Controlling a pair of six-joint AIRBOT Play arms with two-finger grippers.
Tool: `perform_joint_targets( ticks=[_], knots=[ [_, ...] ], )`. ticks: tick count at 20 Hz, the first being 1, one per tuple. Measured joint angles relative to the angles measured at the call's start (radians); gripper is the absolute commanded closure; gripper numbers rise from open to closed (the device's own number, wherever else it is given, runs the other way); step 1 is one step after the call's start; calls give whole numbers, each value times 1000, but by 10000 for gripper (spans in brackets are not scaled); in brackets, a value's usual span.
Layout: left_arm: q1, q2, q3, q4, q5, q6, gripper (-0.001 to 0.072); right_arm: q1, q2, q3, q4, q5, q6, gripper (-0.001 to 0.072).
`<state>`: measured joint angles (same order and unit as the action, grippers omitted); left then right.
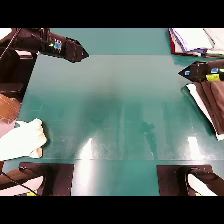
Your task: Fold the shirts.
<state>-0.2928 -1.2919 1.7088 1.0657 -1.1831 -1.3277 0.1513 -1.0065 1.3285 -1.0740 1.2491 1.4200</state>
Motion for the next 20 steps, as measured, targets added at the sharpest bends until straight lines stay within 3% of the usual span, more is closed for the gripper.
perform_joint_targets(
  ticks=[17, 20],
  knots=[
    [10, 4, 0, 4, 34, 0, 682, 2, 0, 0, 2, 5, 0, 696],
    [72, 40, -1, 56, -57, 2, 682, 2, 0, 0, 1, 7, 0, 696]
  ],
)
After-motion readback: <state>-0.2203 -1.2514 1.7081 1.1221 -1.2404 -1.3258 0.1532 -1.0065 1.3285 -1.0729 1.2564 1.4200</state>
